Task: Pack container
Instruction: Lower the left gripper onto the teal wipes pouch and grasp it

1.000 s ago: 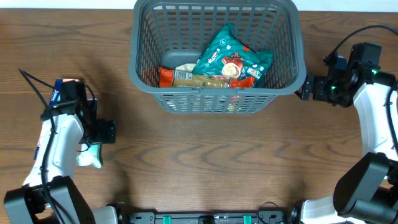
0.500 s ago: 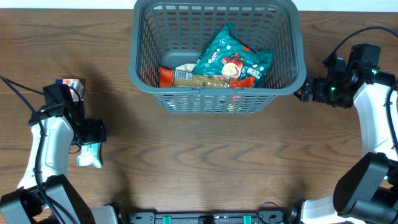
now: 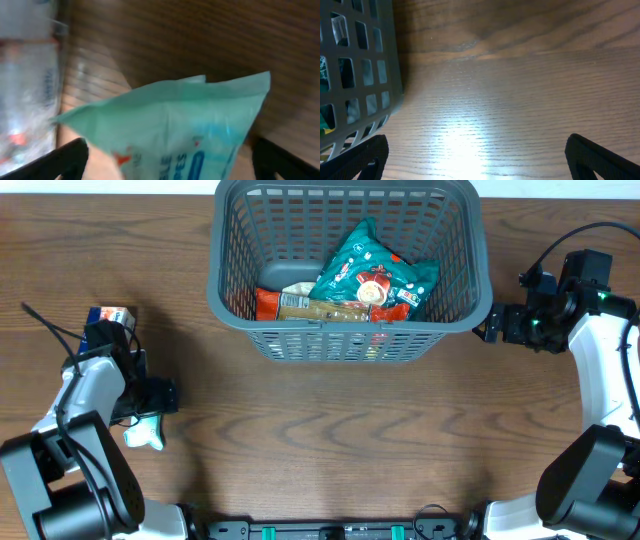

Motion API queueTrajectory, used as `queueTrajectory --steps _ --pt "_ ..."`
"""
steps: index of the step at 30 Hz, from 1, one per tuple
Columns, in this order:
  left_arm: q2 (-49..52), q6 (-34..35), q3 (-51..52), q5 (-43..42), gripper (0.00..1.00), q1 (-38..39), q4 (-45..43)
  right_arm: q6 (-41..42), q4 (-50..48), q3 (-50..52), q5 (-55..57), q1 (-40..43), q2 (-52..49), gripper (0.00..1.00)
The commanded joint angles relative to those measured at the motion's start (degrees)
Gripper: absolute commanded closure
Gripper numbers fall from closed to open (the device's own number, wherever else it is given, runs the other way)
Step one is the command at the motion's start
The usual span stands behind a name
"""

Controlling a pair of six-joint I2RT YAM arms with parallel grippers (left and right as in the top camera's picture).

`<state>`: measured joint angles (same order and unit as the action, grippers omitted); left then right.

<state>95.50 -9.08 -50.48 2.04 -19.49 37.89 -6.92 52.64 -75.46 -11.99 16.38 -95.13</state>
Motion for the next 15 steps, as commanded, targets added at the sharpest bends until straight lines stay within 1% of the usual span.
queueTrajectory --steps 1,3,5,6,8,9,12,13,14,15 --pt "1.8 0.9 0.5 -0.4 0.25 -0.2 -0.9 -0.2 -0.1 -0.1 -0.5 0.4 0.4 0.01" --pt "2.3 0.9 0.5 -0.4 0.42 -0.2 -0.9 -0.2 -0.1 -0.1 -0.5 0.4 0.4 0.01" --pt "2.3 0.9 0.5 -1.8 0.57 -0.2 -0.9 -0.2 -0.1 -0.1 -0.5 0.4 0.4 0.01" --pt "2.3 0.8 0.5 -2.9 0.62 -0.2 -0.9 -0.2 -0.1 -0.1 -0.5 0.4 0.4 0.01" --pt "2.3 0.8 0.5 -3.9 0.62 -0.2 -0.9 -0.2 -0.1 -0.1 -0.5 0.4 0.4 0.01" --pt "2.3 0.8 0.4 -4.4 0.64 -0.2 -0.9 -0.2 -0.1 -0.1 -0.5 0.4 0.4 0.01" --pt "1.9 0.9 0.3 -6.1 0.80 0.0 -0.7 -0.2 -0.2 -0.1 -0.5 0.4 0.4 0.01" --pt "1.4 0.8 0.1 -7.1 0.89 0.0 -0.2 -0.2 -0.2 -0.1 -0.5 0.4 0.4 0.01" --pt "0.9 0.9 -0.2 -7.6 0.94 0.0 0.3 -0.2 -0.1 -0.1 -0.5 0.4 0.4 0.01" --pt "0.3 0.9 -0.7 -8.7 0.94 0.0 0.9 -0.2 -0.1 -0.1 -0.5 0.4 0.4 0.01"
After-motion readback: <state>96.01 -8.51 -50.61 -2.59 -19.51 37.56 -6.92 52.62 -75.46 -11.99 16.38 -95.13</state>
